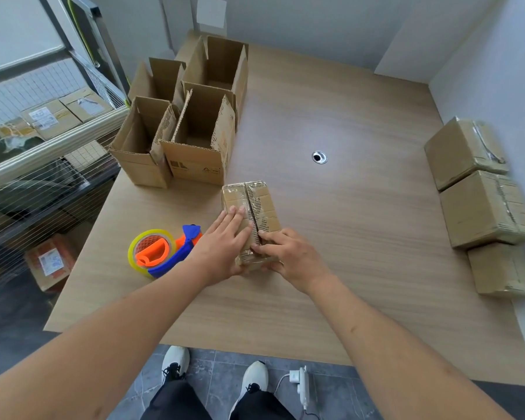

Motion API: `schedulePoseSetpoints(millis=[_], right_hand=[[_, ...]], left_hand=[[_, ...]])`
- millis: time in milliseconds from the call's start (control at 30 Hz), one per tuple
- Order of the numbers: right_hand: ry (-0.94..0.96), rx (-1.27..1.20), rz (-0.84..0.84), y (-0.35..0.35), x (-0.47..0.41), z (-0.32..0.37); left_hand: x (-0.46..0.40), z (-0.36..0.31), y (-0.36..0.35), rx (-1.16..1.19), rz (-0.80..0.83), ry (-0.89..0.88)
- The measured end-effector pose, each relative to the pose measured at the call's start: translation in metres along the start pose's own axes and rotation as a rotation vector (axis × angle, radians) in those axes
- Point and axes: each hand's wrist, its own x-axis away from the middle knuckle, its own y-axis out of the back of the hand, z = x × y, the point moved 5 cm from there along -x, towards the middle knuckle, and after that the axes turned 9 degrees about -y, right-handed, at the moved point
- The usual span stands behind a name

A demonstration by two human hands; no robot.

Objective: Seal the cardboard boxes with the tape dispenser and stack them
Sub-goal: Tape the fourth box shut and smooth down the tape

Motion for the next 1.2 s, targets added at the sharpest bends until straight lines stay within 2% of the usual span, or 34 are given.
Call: schedulePoseSetpoints(millis=[167,267,400,600,933,1100,1200], right_hand=[[-0.013,0.022,-0.206,-0.008,0.001,0.006],[-0.013,0.028,-0.254,-0.011,0.002,0.004],[-0.03,-0.012,-0.221,-0.011,-0.006,0.009],[-0.011,-0.177,-0.079,-0.008,0.001,-0.003],[-0.012,-0.142,-0.265,-0.014,0.004,-0.002],[0.004,-0.151,-0.211,-0.009,0.002,-0.007],[-0.116,-0.102,-0.145,0.002,0.002,-0.023]], left_hand=[[0.0,0.005,-0.007,0.016,-0.031,0.01],[-0.001,0.008,-0.011,0.094,-0.024,0.022],[-0.005,0.017,-0.008,0.151,0.009,0.0],[-0.001,0.025,0.003,0.124,0.056,-0.061],[-0.006,0.015,-0.007,0.046,-0.028,-0.029],[-0.006,0.015,-0.006,0.084,-0.015,-0.027],[-0.005,0.016,-0.001,0.128,-0.006,-0.095]])
